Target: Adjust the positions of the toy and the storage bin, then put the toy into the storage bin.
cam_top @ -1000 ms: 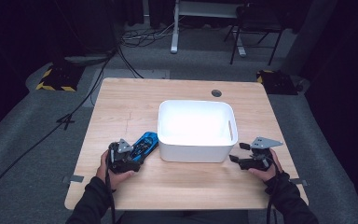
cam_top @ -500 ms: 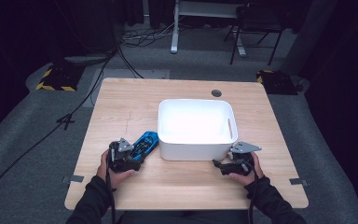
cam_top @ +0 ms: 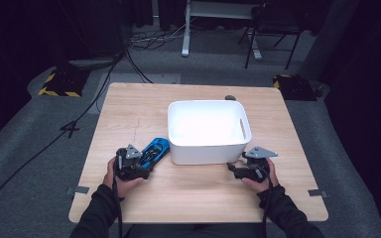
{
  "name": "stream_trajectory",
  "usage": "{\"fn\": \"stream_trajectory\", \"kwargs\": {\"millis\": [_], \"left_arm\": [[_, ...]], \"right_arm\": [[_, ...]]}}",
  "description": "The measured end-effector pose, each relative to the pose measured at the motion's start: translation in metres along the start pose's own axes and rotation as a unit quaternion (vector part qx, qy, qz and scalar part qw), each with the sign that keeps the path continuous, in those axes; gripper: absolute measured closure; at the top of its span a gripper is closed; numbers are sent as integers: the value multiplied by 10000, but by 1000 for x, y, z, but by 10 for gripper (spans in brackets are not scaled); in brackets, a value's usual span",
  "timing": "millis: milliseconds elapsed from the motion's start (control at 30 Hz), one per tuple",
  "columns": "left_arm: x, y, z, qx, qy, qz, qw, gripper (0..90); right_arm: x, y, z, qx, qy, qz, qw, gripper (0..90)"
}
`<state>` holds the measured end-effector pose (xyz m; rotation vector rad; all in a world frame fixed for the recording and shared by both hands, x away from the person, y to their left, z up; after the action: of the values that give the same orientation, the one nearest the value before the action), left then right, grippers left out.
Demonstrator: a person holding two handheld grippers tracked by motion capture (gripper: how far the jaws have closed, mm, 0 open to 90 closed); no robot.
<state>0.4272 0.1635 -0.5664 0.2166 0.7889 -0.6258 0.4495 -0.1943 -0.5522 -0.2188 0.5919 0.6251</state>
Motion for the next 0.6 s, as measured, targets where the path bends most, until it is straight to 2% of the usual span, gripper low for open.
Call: {"fn": "stream_trajectory", "kwargs": {"millis": [33,133,200,233,267,333,367,433,500,600], "left_arm": [[0,0,0,13,-18,3,10000,238],[0,1,1,46,-20,25,10000,240],[0,0,1,56,-9,12,10000,241],[0,-1,0,15,3,16,10000,241],[1,0,2,110,-40,55,9999,242],[0,0,3,149,-112,57,9998,242],[-1,0,6,191,-207,92,9996,243],[-4,1,8,134,-328,55,9994,243],[-5,2,11,125,-427,22,9990,244],[-10,4,18,53,-606,25,9981,244]], "right_arm": [[0,0,0,0,0,0,10000,202],[-12,-17,-6,109,-58,126,9998,209],[-21,-31,-13,43,-22,64,10000,211],[-26,-38,-17,-30,25,-40,10000,214],[-29,-45,-21,-107,65,-113,9999,217],[-36,-58,-27,-16,104,-186,9998,225],[-40,-69,-34,99,184,-245,9995,225],[-42,-73,-36,142,190,-222,9995,226],[-45,-79,-37,196,142,-295,9993,229],[-44,-80,-38,236,184,-257,9992,230]]}}
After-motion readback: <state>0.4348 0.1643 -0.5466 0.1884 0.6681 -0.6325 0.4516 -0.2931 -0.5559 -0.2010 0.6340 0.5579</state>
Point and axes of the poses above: each handheld gripper's, and its own axes: x roughly forward along the jaws, z roughly out of its top, y roughly to its left, the point moved 9 cm from there along x, roughly forward along the jaws, and after that the axes turned 2 degrees about -z, right-handed, at the moved point
